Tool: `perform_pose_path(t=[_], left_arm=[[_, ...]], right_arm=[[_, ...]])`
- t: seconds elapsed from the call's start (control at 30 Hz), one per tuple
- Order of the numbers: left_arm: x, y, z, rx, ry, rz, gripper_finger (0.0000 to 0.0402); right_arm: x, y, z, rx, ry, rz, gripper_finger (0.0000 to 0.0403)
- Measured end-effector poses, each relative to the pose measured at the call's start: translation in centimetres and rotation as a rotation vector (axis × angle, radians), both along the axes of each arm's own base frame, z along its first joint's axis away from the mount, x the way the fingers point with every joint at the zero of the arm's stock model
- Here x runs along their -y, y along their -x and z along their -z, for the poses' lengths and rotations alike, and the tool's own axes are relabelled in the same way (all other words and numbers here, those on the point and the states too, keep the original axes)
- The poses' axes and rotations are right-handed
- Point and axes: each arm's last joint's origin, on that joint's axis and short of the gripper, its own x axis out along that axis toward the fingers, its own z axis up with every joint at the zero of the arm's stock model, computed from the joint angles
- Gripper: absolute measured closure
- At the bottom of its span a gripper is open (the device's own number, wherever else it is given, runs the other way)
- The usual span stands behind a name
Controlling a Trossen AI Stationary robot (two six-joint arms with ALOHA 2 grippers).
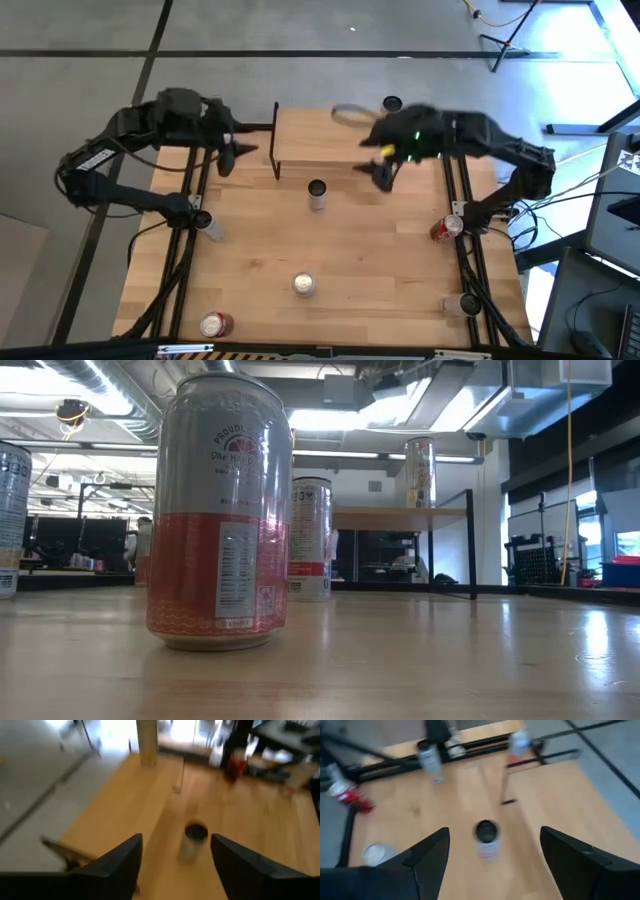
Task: Place canned beverage on shelf
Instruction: Put the white and yellow soda can aligned with other white and yellow soda can on the shelf
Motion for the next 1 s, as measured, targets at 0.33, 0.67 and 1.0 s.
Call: perform_pose_path(t=[0.33,0.67,1.0], left_arm=[[1.0,0.1,4.0,-0.389,0.431,-0.238,0.0073],[3.9,0.2,5.5,-0.486,0.654,-0.452,0.0076],[7.3,0.0,11.0,-0.69,0.662,-0.546,0.0076]], right_arm=[[-5.2,-2.1,6.3,-0.142,0.026,-0.129,0.0105],[-6.5,-1.5,9.1,-0.288,0.074,-0.1,0.0105],[-6.3,-1.5,9.1,-0.285,0.121,-0.095,0.0105]])
